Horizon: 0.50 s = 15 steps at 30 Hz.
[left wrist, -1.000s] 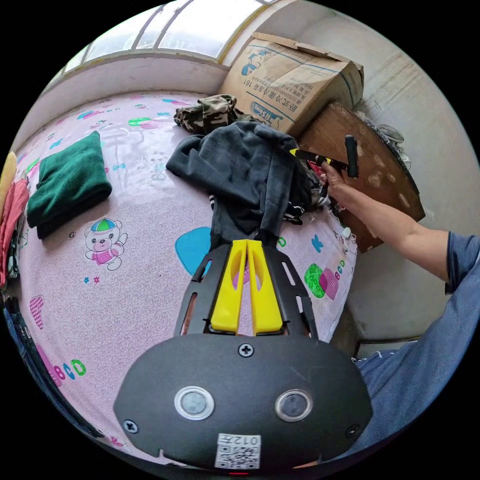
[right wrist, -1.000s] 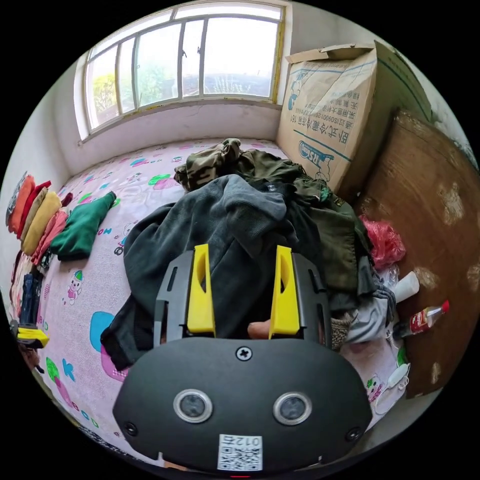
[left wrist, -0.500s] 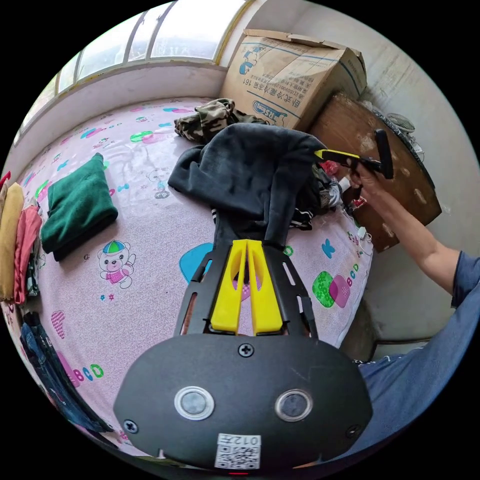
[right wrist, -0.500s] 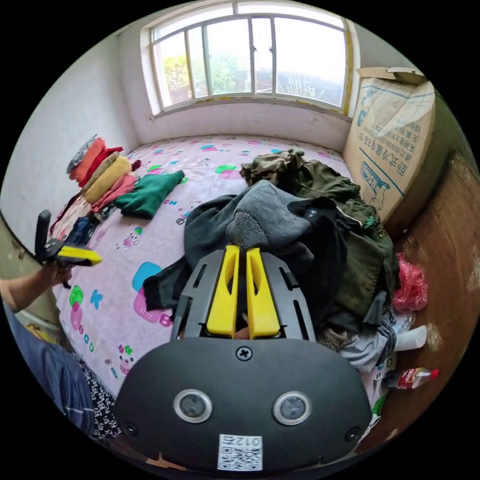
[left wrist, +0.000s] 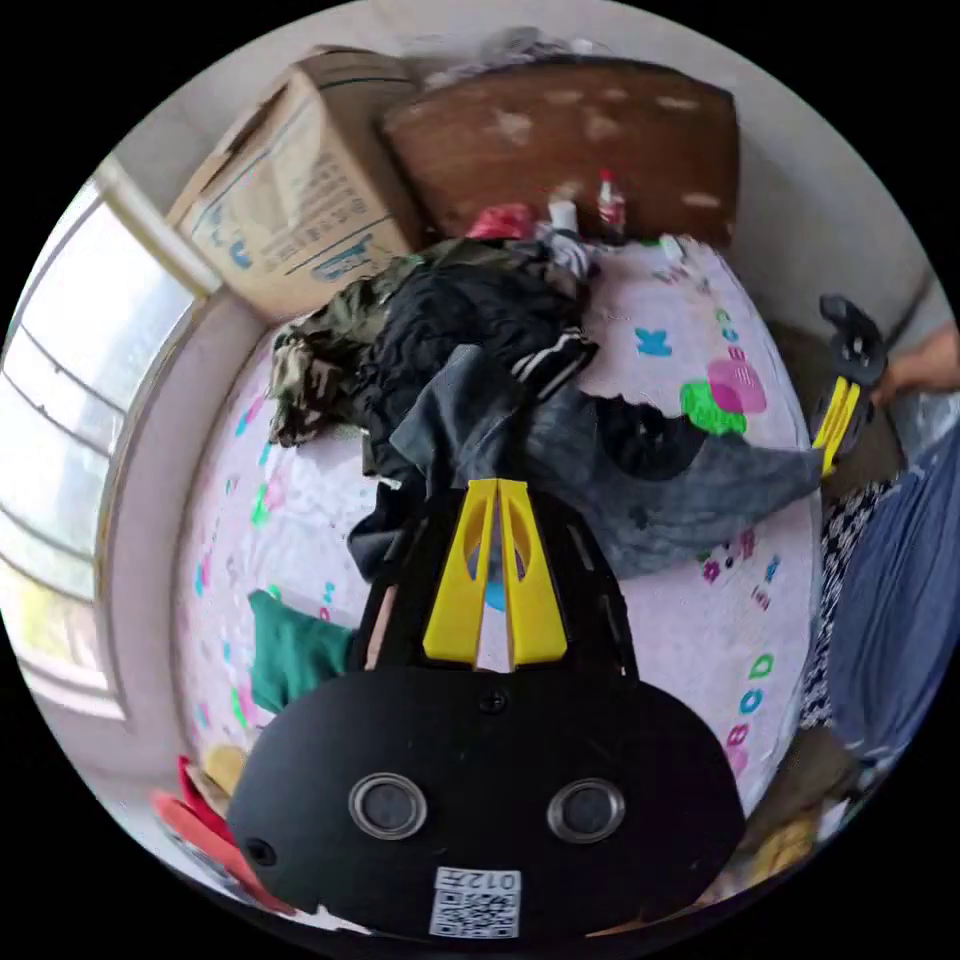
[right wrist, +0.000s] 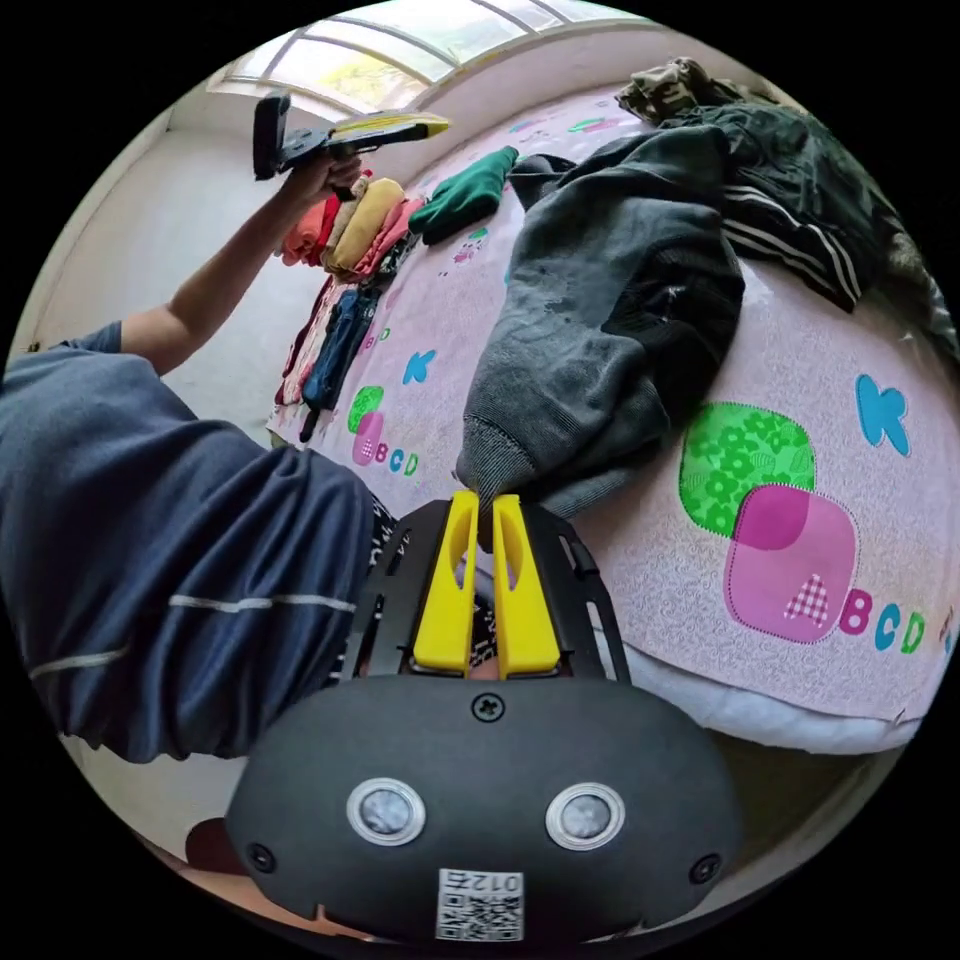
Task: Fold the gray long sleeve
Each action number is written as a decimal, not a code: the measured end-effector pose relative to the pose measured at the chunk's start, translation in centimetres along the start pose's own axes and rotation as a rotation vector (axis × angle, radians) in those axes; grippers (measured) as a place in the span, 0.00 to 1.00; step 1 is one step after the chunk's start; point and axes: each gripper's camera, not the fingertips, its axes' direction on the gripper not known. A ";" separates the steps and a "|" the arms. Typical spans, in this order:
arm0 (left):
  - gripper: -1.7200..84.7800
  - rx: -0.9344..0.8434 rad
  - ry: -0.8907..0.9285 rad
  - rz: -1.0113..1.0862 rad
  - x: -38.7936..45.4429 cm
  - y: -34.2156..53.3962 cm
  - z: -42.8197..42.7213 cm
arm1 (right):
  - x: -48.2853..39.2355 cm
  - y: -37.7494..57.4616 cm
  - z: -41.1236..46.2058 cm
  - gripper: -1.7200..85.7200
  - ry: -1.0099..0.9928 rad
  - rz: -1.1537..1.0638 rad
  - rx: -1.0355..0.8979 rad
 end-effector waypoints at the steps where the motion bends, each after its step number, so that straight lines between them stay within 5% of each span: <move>1: 0.04 -0.016 -0.017 0.086 1.0 -1.2 0.7 | 0.1 0.3 -0.1 0.04 0.012 -0.004 -0.015; 8: 0.10 -0.062 -0.072 0.751 9.3 -13.2 9.5 | 2.3 0.5 -4.0 0.04 -0.059 -0.002 -0.045; 15: 0.13 -0.155 0.314 0.947 10.9 -24.0 17.0 | 2.9 0.2 -6.6 0.04 -0.133 0.022 -0.049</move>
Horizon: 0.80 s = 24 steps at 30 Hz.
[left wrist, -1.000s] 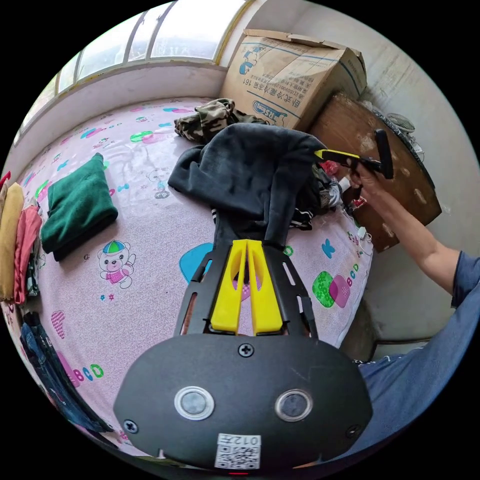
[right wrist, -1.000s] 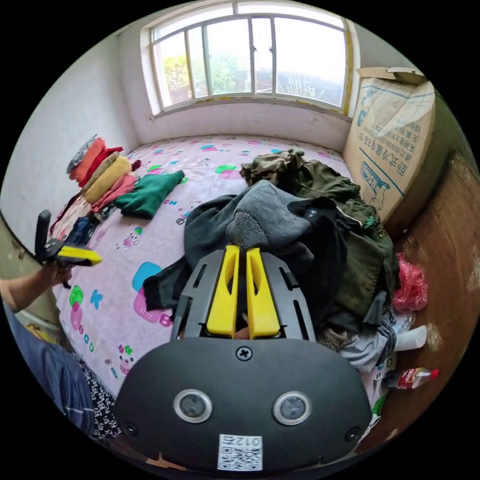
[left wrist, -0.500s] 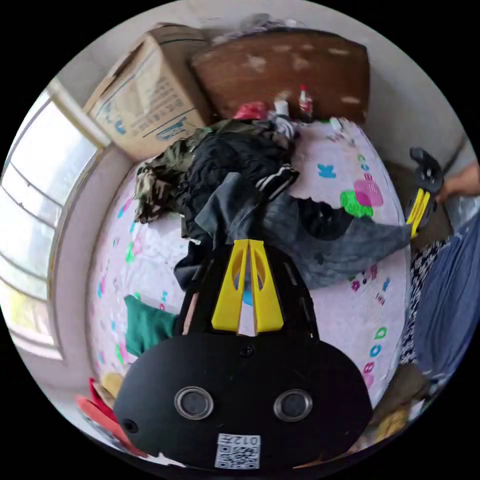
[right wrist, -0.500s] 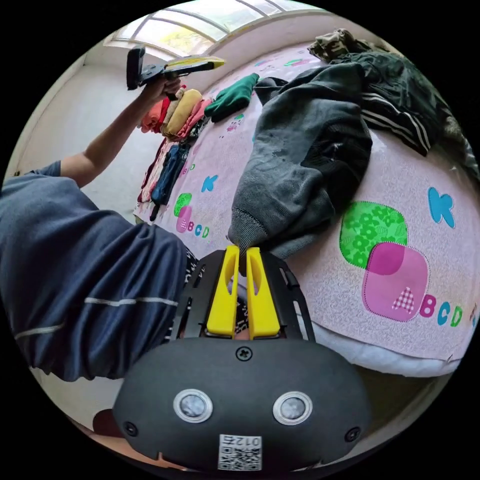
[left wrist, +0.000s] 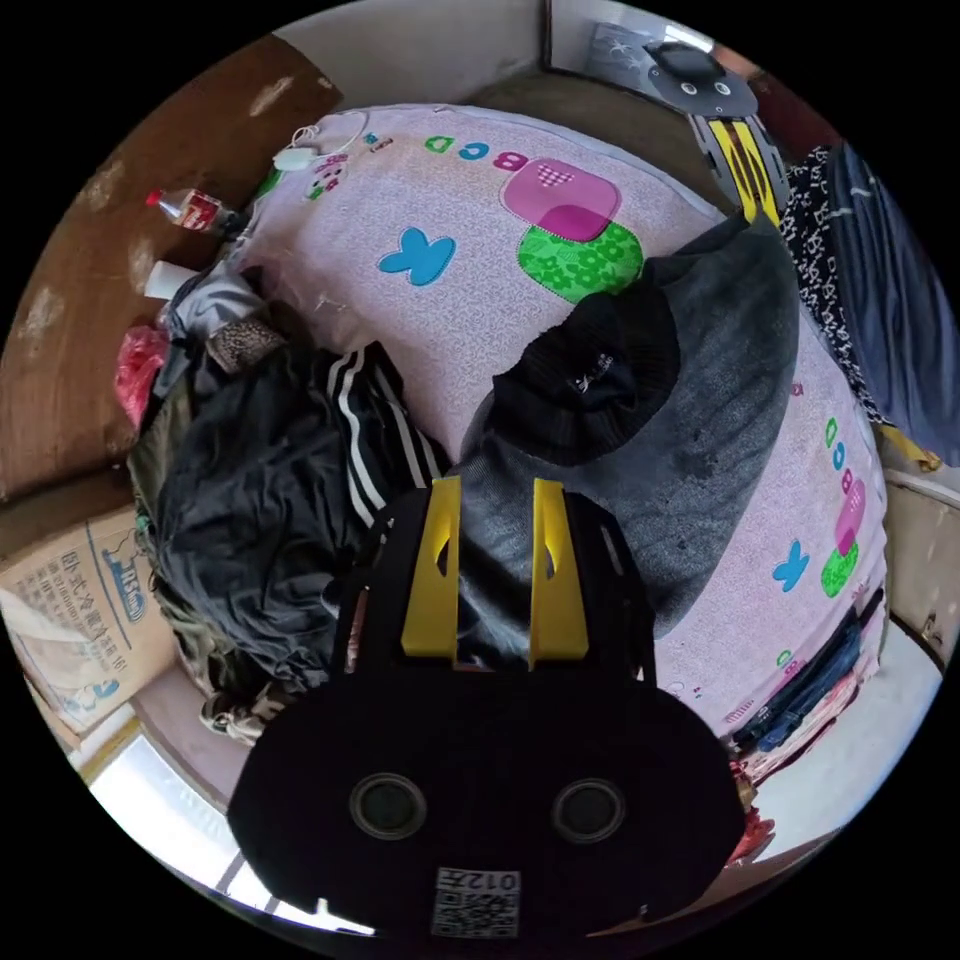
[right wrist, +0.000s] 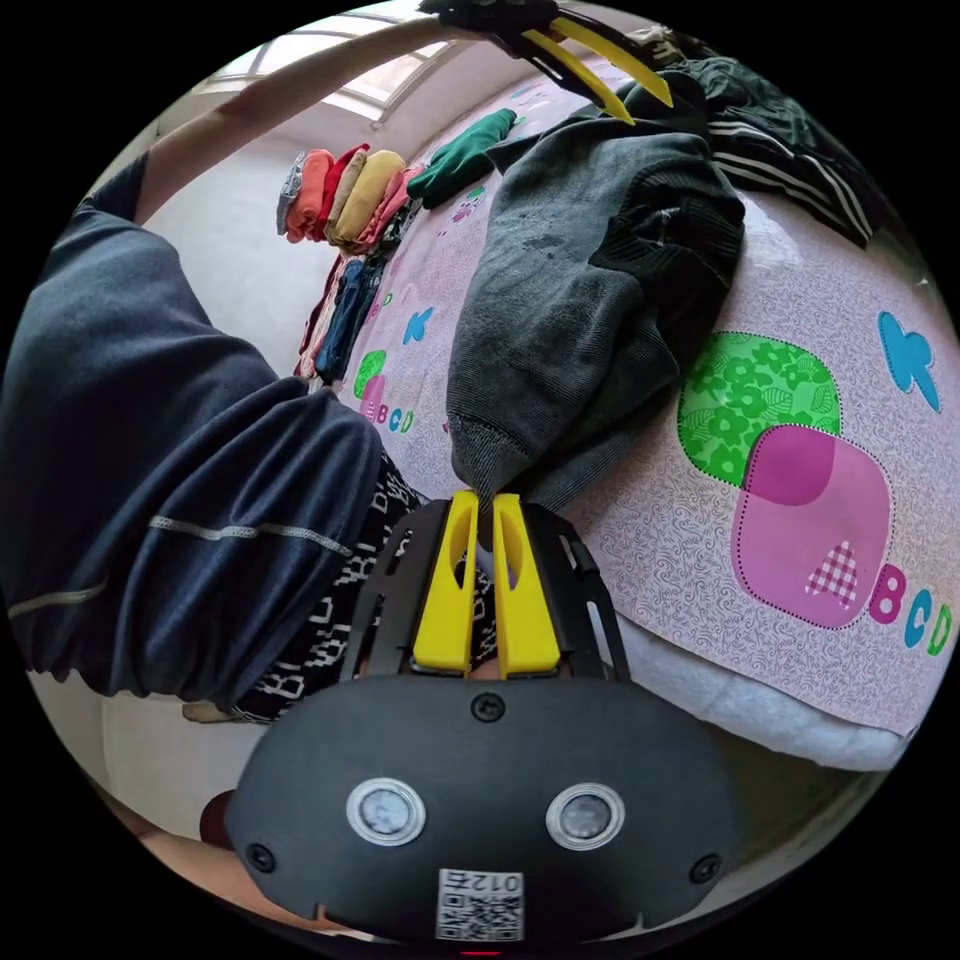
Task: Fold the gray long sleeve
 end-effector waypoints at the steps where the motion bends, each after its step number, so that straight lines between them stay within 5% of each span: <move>1: 0.13 0.005 0.049 0.004 -0.8 -0.4 0.3 | 0.1 0.0 -0.3 0.04 -0.013 0.008 0.006; 6: 0.14 0.022 0.253 0.023 -6.3 -3.5 2.4 | 0.3 0.2 -2.6 0.04 -0.091 0.060 0.033; 15: 0.13 -0.211 0.286 0.253 -4.9 -9.1 6.4 | -2.3 -0.6 -5.4 0.04 -0.136 0.089 0.036; 24: 0.04 -0.196 0.113 -0.064 -0.1 -6.6 2.0 | -8.8 -1.0 -9.9 0.04 -0.062 0.093 0.170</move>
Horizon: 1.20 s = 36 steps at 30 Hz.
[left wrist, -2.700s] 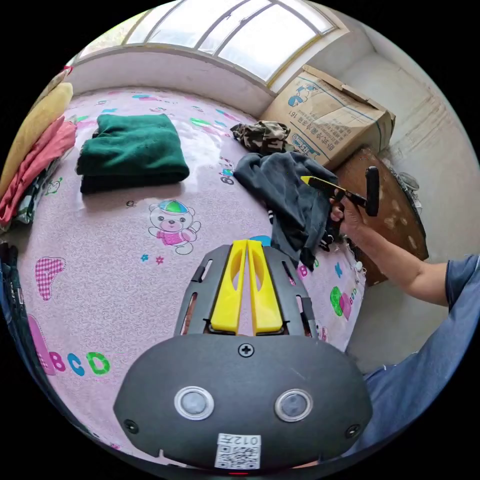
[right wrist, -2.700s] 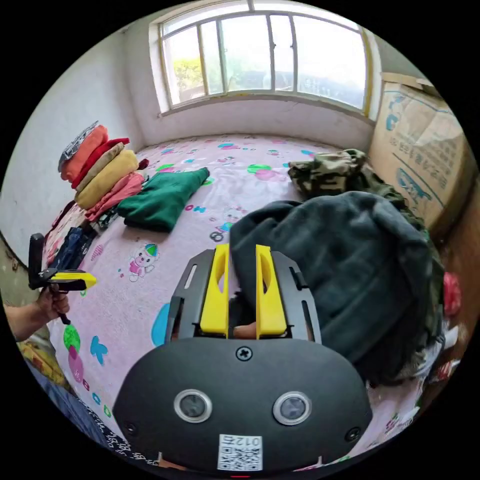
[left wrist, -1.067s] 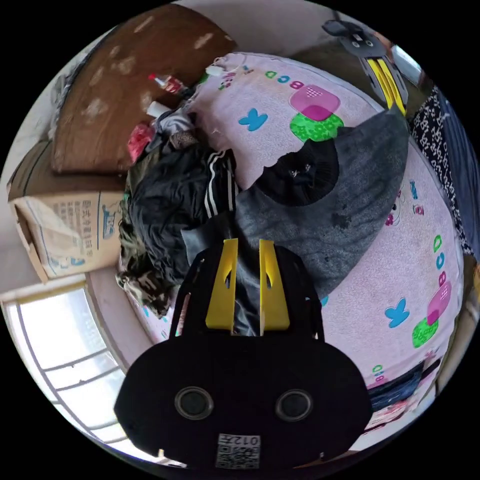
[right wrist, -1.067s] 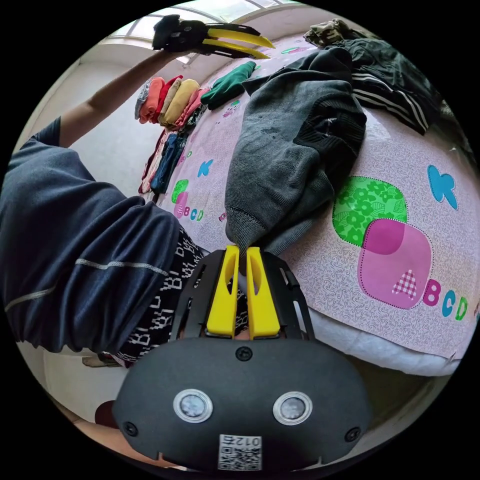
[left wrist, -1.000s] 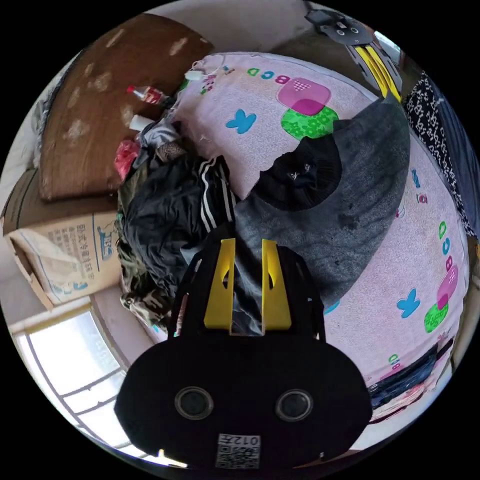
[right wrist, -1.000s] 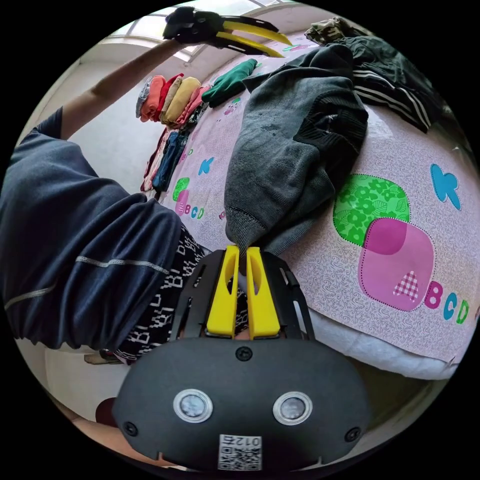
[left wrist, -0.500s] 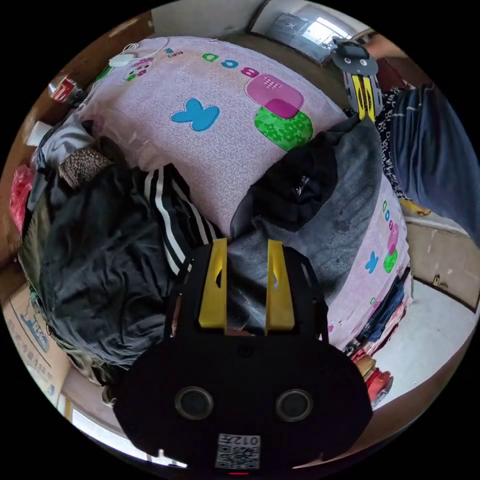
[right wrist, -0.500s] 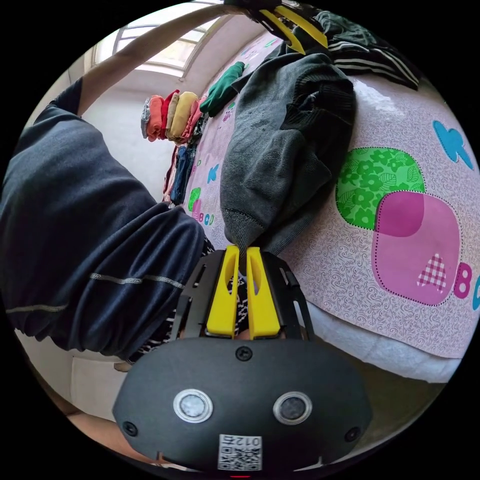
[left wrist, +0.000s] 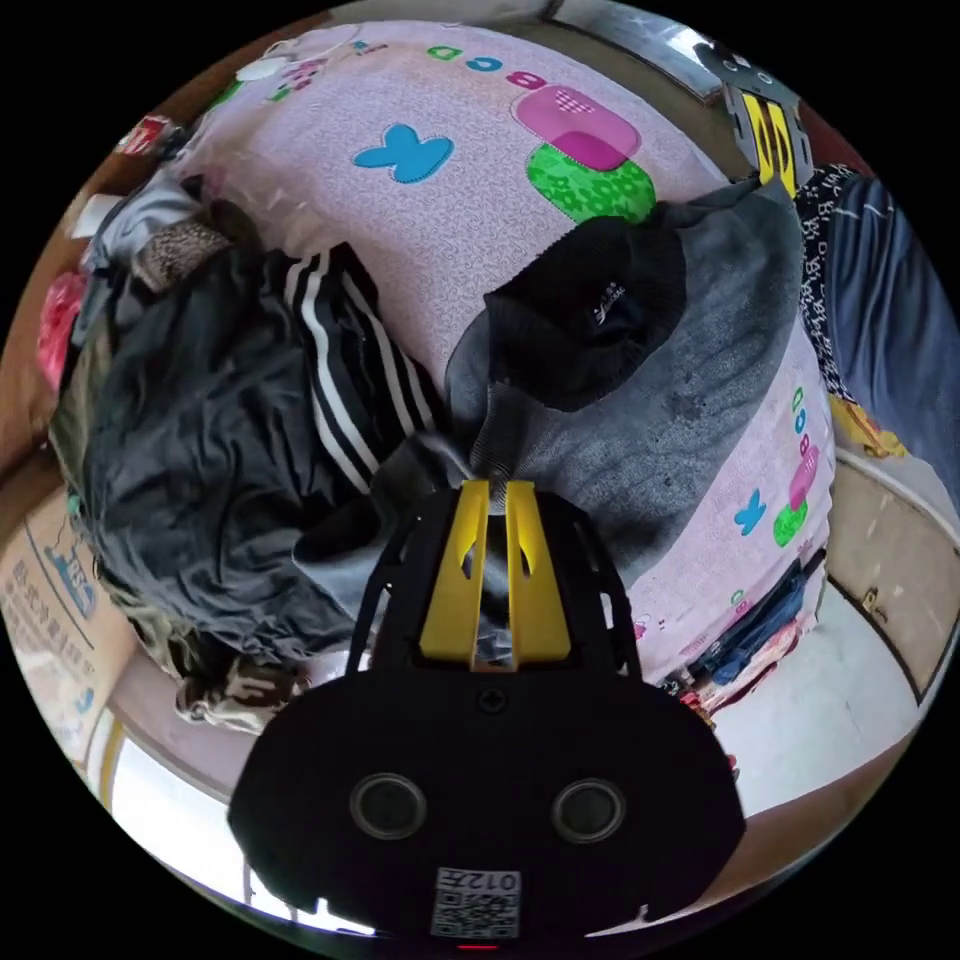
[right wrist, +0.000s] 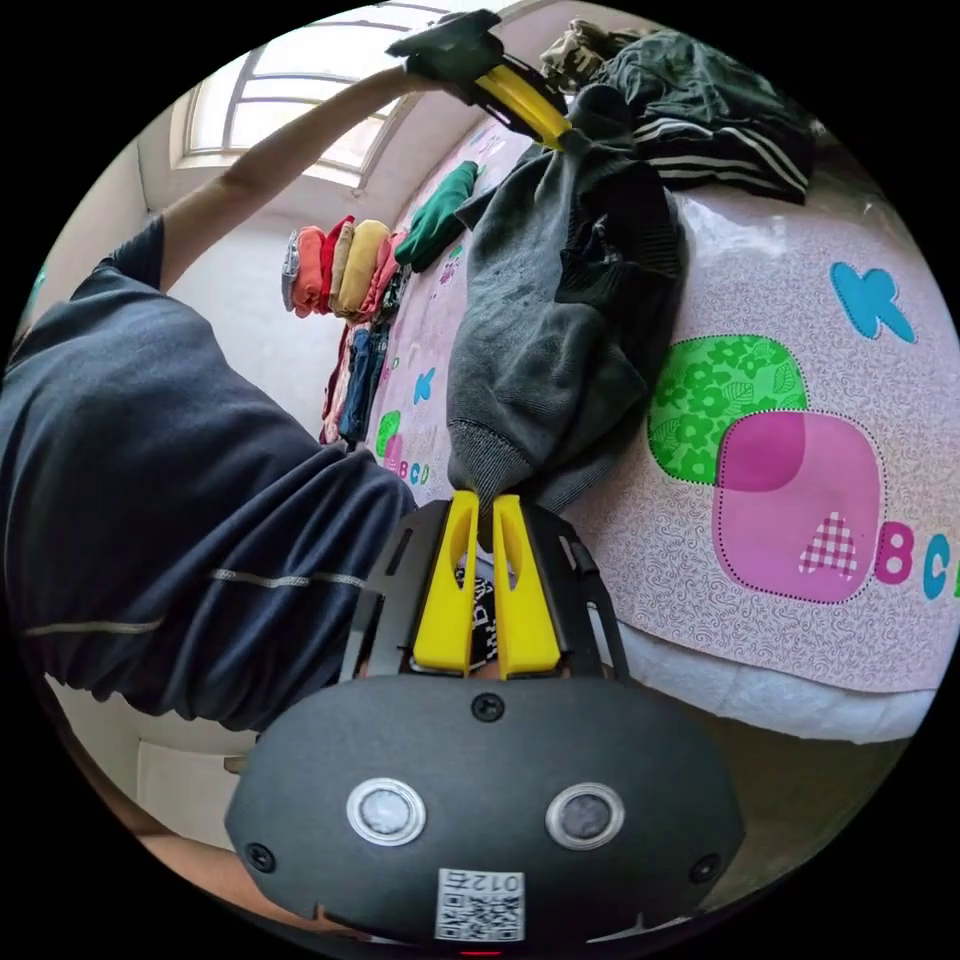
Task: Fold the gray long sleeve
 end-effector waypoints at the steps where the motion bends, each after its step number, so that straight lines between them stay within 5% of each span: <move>1: 0.04 0.018 -0.016 -0.040 0.7 0.8 -0.5 | -0.7 -0.1 -0.5 0.04 0.019 -0.009 0.016; 9: 0.03 0.387 -0.287 -0.913 15.8 18.9 -10.9 | -16.1 -5.2 -8.8 0.04 0.497 -0.304 0.278; 15: 0.02 0.469 -0.609 -1.338 32.8 27.8 -19.5 | -31.1 -7.9 -15.0 0.04 0.695 -0.532 0.553; 27: 0.03 0.331 -1.018 -1.617 56.4 28.5 -34.5 | -52.0 -3.0 -16.0 0.04 0.869 -0.812 0.750; 32: 0.03 0.217 -1.015 -1.644 58.8 28.6 -35.5 | -54.2 -3.6 -14.7 0.04 0.901 -0.799 0.754; 36: 0.04 0.176 -0.830 -1.683 56.5 32.5 -32.0 | -52.0 -10.9 -11.8 0.04 0.855 -0.745 0.664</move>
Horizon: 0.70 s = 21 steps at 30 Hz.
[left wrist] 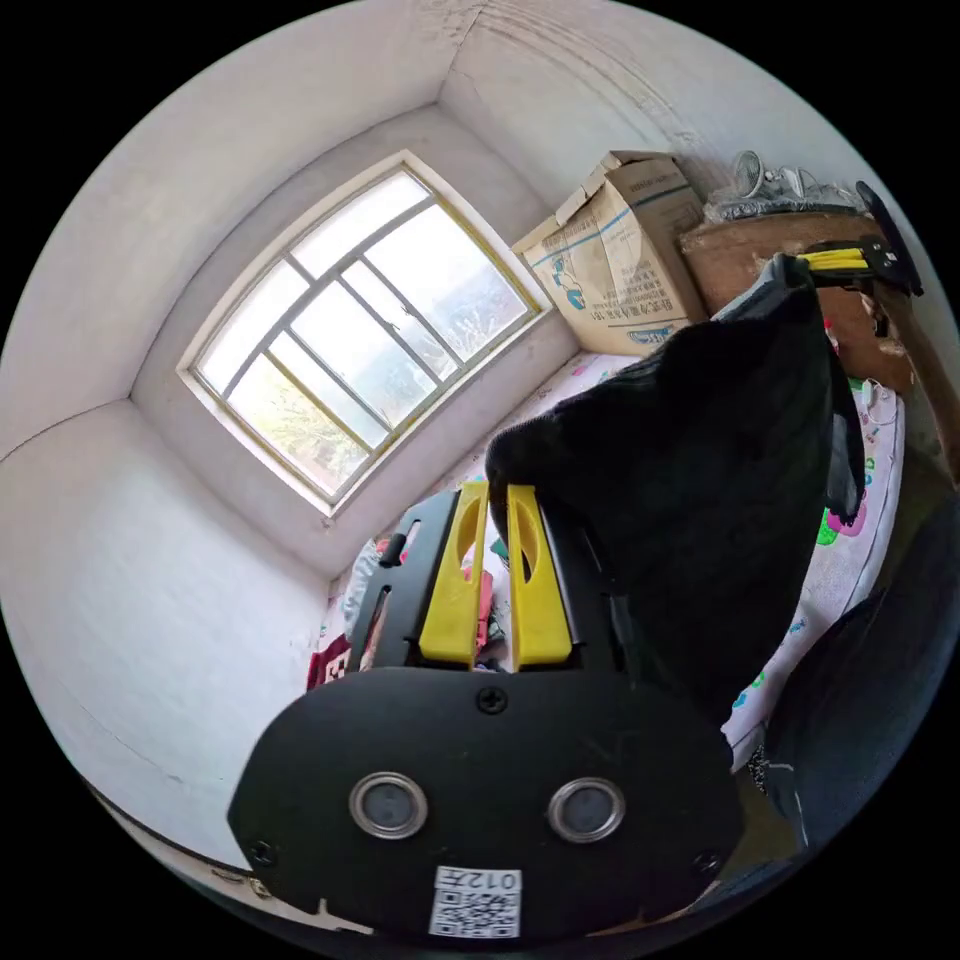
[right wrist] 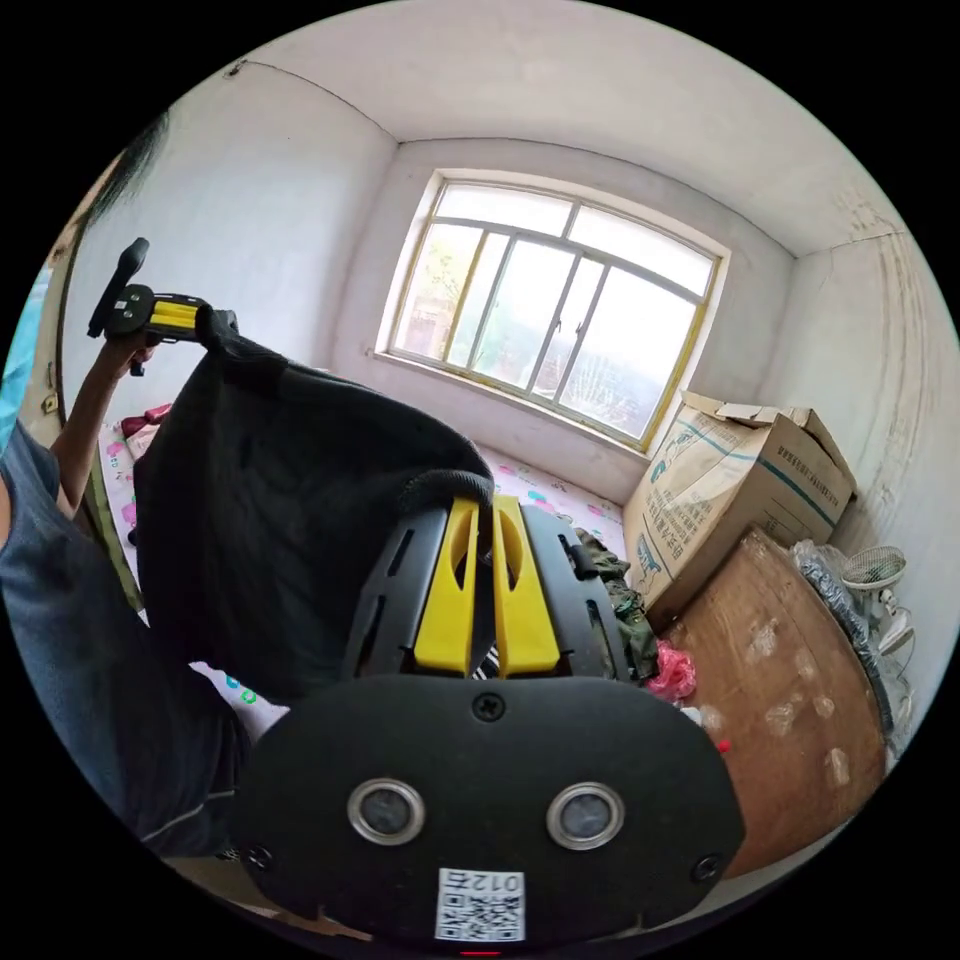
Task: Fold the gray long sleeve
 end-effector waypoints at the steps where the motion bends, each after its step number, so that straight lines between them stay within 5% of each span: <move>1: 0.04 -0.028 0.027 -0.004 -0.3 0.0 1.5 | 0.3 -0.2 2.0 0.04 -0.021 0.011 -0.027; 7: 0.06 -0.428 0.188 -0.132 -1.9 2.2 26.0 | 1.1 2.0 30.2 0.05 -0.220 0.159 -0.298; 12: 0.09 -0.813 0.520 -0.584 -3.4 9.1 44.2 | -1.8 7.1 48.8 0.08 -0.152 0.197 -0.619; 21: 0.03 -0.571 0.542 -0.361 0.0 14.2 43.1 | -2.3 21.7 49.8 0.09 -0.228 0.134 -0.749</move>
